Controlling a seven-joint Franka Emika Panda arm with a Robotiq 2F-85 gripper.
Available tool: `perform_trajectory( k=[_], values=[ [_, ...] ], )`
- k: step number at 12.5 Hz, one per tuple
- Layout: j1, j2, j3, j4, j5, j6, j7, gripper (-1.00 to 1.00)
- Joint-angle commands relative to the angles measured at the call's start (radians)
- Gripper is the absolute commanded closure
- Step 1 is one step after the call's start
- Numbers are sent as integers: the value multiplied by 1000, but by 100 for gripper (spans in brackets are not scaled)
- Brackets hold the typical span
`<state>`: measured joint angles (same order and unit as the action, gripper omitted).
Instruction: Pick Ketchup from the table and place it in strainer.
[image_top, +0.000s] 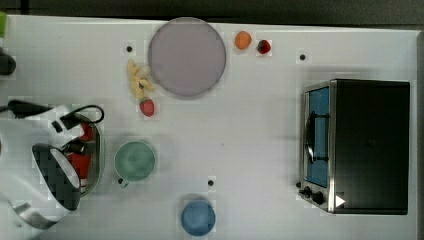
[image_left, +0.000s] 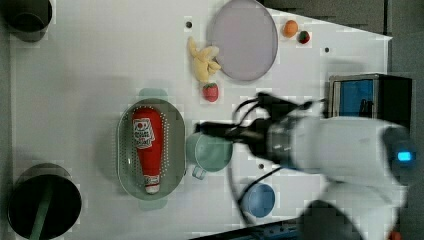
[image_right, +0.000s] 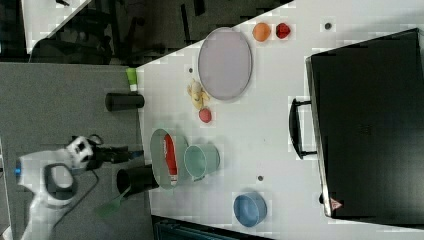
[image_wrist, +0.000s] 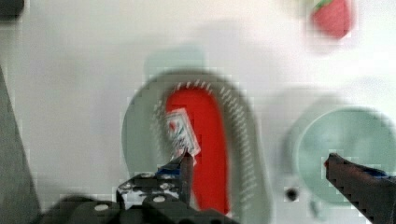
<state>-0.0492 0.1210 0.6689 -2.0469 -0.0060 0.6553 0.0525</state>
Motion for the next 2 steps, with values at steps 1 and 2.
perform_trajectory(
  k=[1, 2],
  values=[
    [-140, -63, -98, 105, 20, -139, 62, -100],
    [-164, -76, -134, 146, 22, -200, 60, -100]
  ],
)
